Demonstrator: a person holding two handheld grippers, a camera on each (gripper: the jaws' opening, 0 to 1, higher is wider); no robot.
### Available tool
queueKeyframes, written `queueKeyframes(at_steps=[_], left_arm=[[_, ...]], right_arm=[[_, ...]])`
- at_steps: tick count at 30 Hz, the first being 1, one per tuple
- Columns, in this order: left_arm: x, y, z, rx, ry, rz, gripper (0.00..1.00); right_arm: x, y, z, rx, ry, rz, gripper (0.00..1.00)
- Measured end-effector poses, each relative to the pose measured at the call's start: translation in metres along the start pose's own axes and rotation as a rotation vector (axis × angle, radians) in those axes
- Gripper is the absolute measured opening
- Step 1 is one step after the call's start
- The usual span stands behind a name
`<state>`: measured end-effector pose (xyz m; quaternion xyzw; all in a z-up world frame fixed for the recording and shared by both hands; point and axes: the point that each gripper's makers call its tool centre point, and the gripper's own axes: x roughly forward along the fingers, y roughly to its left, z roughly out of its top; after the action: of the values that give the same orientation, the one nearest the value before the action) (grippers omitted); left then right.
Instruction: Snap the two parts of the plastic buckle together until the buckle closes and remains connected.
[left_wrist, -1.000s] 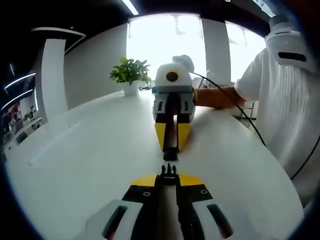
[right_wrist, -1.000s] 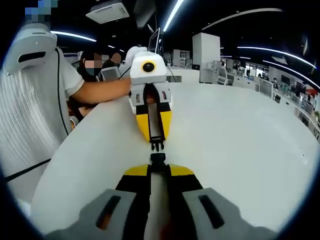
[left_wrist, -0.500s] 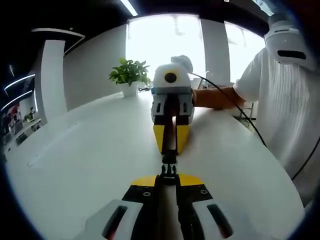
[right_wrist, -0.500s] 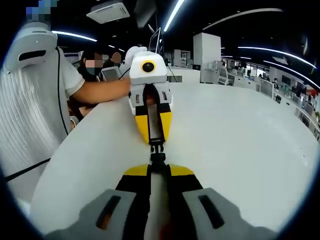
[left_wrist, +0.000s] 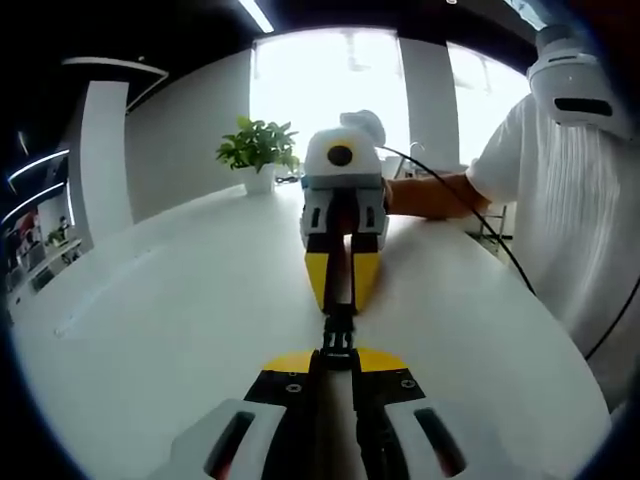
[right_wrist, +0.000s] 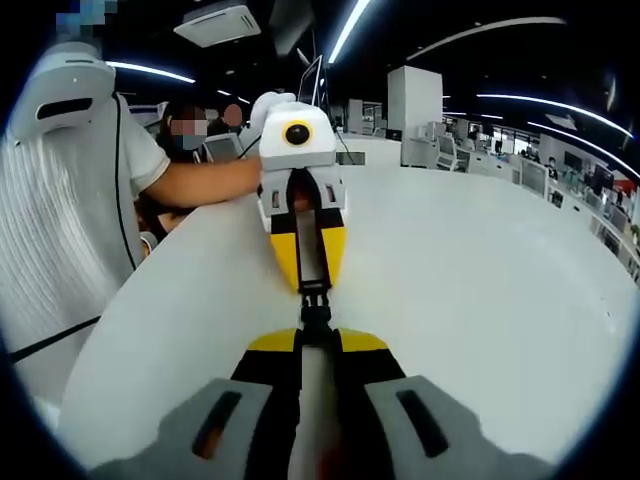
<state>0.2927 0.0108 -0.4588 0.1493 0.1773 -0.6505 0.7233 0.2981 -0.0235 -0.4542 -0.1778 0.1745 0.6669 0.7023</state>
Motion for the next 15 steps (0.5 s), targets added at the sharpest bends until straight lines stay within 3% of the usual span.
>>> queueKeyframes(at_steps=[15], left_arm=[[0.0026,0.0001,0.0013,0.003,0.006,-0.003,0.11]], right_arm=[[0.0008,-0.0008,0.0001,-0.001,0.002,-0.003,0.12]])
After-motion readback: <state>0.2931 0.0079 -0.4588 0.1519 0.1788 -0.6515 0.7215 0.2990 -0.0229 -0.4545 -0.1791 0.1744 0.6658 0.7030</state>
